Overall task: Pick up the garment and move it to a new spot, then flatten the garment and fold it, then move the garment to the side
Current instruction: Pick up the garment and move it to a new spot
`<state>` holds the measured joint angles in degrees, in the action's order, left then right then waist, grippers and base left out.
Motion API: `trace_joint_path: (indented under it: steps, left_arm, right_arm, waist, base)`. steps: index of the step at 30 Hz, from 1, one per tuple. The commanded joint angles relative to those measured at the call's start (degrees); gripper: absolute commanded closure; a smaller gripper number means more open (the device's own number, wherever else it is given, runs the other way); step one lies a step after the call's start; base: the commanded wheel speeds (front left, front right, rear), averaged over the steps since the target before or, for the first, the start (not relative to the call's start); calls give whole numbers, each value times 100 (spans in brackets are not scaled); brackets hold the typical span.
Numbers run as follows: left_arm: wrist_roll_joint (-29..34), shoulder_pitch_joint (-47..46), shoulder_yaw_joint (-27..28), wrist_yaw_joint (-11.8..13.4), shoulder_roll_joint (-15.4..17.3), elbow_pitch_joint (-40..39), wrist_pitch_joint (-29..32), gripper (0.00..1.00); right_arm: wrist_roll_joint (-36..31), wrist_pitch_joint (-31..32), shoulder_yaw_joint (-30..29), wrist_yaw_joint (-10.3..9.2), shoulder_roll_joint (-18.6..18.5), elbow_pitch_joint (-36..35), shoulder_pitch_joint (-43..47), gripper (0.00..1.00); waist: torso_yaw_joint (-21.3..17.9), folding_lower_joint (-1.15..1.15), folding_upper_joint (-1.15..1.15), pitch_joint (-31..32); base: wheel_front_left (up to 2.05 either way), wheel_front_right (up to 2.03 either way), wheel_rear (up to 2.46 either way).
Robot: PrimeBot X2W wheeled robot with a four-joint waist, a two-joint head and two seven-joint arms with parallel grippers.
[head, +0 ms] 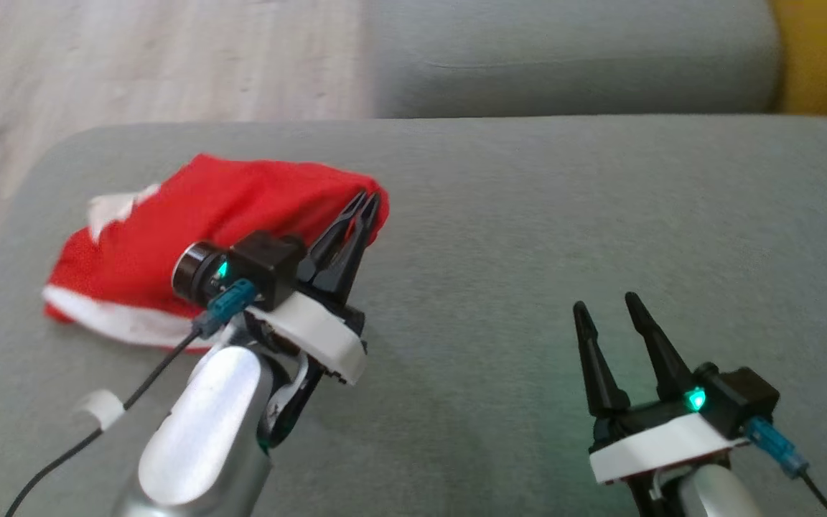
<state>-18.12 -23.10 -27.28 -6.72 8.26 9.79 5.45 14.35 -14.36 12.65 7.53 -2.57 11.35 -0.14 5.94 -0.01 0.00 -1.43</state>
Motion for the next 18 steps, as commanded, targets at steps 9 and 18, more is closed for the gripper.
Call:
trace_joint_path:
  steps: [9, 18]
  left_arm:
    - [259, -974, -177, 25, -104, -774, -305, 100]
    - [-67, -1522, -849, -65, -113, -1210, -530, 100]
  right_arm:
    - [188, -63, 336, -4, -31, -599, -521, 0]
    - [332, -63, 335, -4, -31, -887, -549, 0]
  waist:
    - [-1481, 1, 0, -335]
    - [-2413, 1, 0, -332]
  base:
    - [0, 0, 0]
    - [0, 0, 0]
